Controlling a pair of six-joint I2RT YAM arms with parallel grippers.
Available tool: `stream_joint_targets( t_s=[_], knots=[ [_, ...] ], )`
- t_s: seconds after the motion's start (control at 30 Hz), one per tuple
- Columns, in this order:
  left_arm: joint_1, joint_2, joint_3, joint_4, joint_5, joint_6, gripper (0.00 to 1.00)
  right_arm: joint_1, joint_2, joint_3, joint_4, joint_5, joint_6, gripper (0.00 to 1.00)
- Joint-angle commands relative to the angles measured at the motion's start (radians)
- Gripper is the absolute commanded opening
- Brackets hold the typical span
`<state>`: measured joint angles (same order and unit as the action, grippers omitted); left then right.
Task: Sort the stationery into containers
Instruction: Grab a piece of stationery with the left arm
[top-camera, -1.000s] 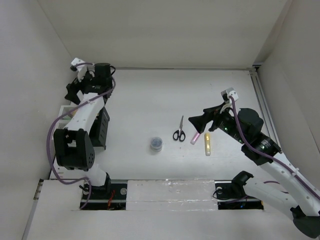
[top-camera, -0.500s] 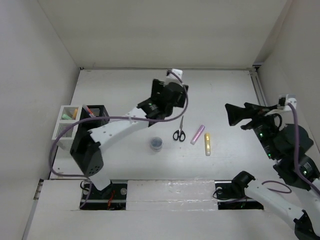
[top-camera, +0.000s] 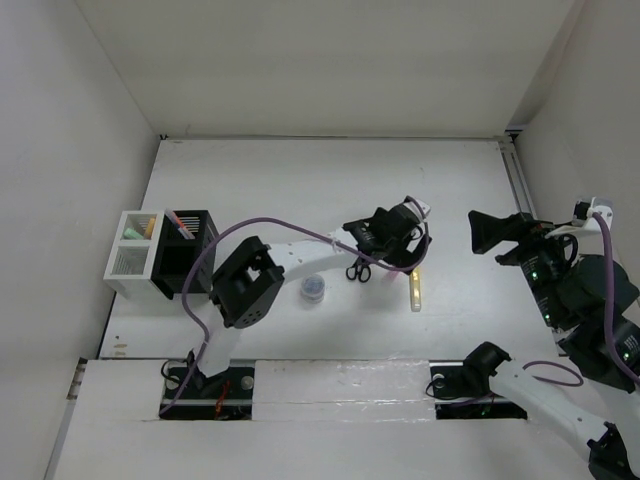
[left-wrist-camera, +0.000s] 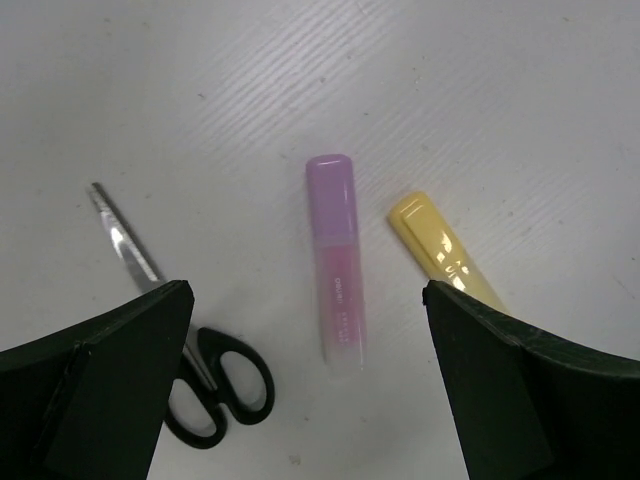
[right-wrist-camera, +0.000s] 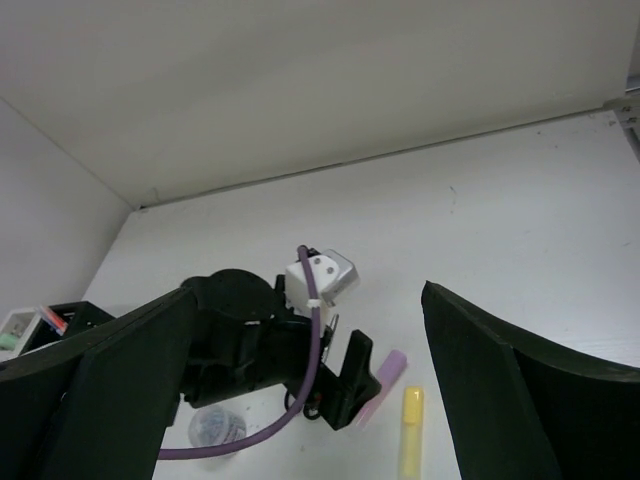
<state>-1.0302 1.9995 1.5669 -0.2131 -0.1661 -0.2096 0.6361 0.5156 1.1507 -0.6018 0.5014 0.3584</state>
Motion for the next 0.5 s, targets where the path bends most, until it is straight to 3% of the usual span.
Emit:
stream_joint_targets(
  t_s=[0.0, 0.47],
  knots=[
    [0.009, 0.047, 0.096, -0.061, 0.095, -0.003, 1.00, -0.004, 0.000, 0.009, 0.000, -0.007, -0.013, 1.00],
    [0.009, 0.099, 0.111, -0.101, 0.120, -0.002, 0.95, -0.004, 0.037, -0.043, 0.062, -0.075, -0.022, 1.00]
  ],
)
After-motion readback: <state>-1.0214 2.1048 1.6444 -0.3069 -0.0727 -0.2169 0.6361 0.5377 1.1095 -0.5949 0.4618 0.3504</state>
